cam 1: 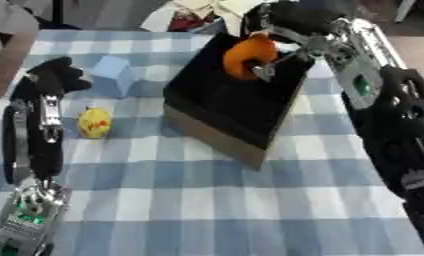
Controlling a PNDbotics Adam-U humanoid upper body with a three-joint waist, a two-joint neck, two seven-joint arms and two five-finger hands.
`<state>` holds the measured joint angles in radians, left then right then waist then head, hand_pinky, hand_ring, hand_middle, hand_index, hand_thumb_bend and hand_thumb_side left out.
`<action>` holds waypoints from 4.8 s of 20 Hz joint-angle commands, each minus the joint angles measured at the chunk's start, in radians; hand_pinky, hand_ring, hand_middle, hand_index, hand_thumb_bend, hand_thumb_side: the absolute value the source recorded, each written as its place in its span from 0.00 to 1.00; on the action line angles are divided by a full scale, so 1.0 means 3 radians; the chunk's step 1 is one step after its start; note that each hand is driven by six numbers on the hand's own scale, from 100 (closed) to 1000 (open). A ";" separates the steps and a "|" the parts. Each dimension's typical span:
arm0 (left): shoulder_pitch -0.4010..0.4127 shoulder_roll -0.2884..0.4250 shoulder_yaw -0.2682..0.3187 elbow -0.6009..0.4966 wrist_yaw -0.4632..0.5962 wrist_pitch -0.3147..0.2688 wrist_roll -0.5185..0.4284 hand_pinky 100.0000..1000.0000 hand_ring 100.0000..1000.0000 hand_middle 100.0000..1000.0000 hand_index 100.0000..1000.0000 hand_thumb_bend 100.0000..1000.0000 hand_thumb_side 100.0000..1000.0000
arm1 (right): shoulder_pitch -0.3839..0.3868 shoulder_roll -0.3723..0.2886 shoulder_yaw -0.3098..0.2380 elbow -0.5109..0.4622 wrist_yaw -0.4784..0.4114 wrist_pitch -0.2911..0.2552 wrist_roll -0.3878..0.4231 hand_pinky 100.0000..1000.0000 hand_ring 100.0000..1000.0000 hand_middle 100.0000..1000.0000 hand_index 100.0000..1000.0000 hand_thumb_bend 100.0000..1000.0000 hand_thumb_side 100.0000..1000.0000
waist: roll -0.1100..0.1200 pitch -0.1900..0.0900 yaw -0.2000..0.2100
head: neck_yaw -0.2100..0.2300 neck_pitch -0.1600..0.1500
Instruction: Pick up objects on the table and place them in the box.
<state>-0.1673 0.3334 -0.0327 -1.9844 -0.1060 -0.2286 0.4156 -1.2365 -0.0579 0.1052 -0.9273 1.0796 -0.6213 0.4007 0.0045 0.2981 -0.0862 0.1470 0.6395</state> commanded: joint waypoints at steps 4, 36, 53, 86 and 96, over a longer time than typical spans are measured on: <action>-0.0036 0.0021 0.0005 -0.0052 0.0015 -0.0009 -0.0011 0.63 0.52 0.53 0.71 0.00 0.77 | -0.0056 0.0011 0.0036 0.0054 0.0067 -0.0045 0.0115 0.86 0.88 0.75 0.72 0.00 0.14 | 0.0007 -0.0056 0.0021 | -0.0012 -0.0046; -0.0026 0.0026 0.0013 -0.0052 0.0003 -0.0003 -0.0029 0.63 0.52 0.53 0.71 0.00 0.76 | -0.0004 -0.0160 -0.0108 -0.0251 0.0639 -0.0129 -0.0355 0.93 1.00 0.90 0.85 0.13 0.70 | 0.0007 -0.0067 -0.0024 | 0.0008 -0.0052; -0.0004 0.0101 0.0069 -0.0052 -0.0080 -0.0012 0.0098 0.63 0.53 0.55 0.73 0.01 0.80 | 0.0500 -0.0892 -0.0467 -0.0734 -0.1772 0.0143 -0.0755 0.89 0.93 0.83 0.86 0.00 0.79 | -0.0014 -0.0076 -0.0057 | 0.0076 -0.0021; 0.0351 0.2023 0.0205 -0.0052 -0.1590 0.0907 -0.0212 0.70 0.72 0.68 0.87 0.00 0.95 | 0.1149 -0.1107 -0.0780 -0.1476 -0.3252 0.0487 -0.0626 0.92 0.94 0.79 0.86 0.00 0.69 | -0.0004 -0.0107 -0.0077 | 0.0100 0.0061; 0.0106 0.2488 0.0150 -0.0052 -0.1741 0.1125 -0.1538 0.73 0.76 0.71 0.89 0.12 1.00 | 0.1163 -0.1095 -0.0785 -0.1513 -0.3245 0.0509 -0.0636 0.93 0.94 0.79 0.86 0.00 0.69 | 0.0000 -0.0129 -0.0077 | 0.0099 0.0054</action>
<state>-0.1249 1.0257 0.0067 -1.9847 -0.6207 0.1003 -0.0023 -0.8716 -0.3592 -0.1229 -1.3557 0.1127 -0.4709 0.2105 0.0029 0.2824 -0.1099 0.1749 0.6584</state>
